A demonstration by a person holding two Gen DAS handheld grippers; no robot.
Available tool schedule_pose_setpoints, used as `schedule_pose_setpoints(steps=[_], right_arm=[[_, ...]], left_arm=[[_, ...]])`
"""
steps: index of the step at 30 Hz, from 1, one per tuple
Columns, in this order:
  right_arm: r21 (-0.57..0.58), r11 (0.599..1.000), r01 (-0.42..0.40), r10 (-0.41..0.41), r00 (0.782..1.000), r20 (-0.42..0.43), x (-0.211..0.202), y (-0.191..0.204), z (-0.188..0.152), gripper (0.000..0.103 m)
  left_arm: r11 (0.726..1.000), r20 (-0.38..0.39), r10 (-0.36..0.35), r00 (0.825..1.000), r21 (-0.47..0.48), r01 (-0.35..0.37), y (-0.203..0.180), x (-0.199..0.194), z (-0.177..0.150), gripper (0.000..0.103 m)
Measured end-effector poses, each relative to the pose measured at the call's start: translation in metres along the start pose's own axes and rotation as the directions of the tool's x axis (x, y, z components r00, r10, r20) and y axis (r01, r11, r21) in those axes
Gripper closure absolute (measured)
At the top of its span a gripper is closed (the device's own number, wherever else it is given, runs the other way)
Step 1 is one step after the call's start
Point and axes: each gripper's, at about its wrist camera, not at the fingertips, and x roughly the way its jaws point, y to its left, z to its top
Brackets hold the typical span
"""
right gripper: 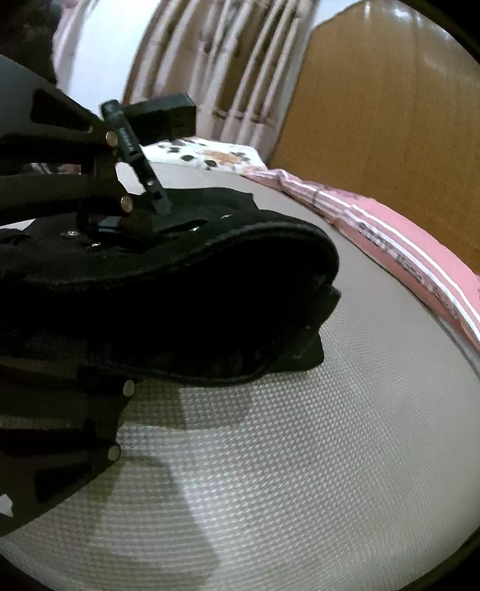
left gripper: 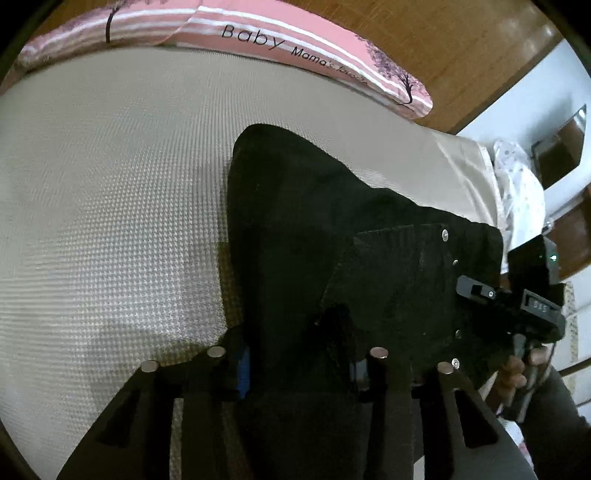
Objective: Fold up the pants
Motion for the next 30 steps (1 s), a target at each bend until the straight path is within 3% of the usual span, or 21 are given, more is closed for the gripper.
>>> schedule_pose_setpoints(steps=[6, 16, 23, 30], right_arm=[[0.029, 0.997, 0.075, -0.077, 0.995, 0.068, -0.01, 0.031, -0.011, 0.07], [0.003, 0.993, 0.118, -0.117, 0.989, 0.094, -0.008, 0.095, -0.039, 0.072], [-0.013, 0.996, 0.085, -0.084, 0.995, 0.058, 0.032, 0.128, -0.051, 0.072], [-0.042, 0.998, 0.056, -0.055, 0.998, 0.034, 0.08, 0.166, -0.036, 0.072]], left_arm=[[0.996, 0.055, 0.047, 0.997, 0.07, -0.051, -0.02, -0.02, -0.004, 0.089], [0.988, 0.085, 0.117, 0.989, 0.091, -0.124, -0.011, -0.066, -0.031, 0.09], [0.972, 0.106, 0.206, 0.973, 0.093, -0.216, 0.023, -0.103, -0.044, 0.09], [0.962, 0.142, 0.255, 0.956, 0.065, -0.266, 0.063, -0.13, -0.029, 0.09]])
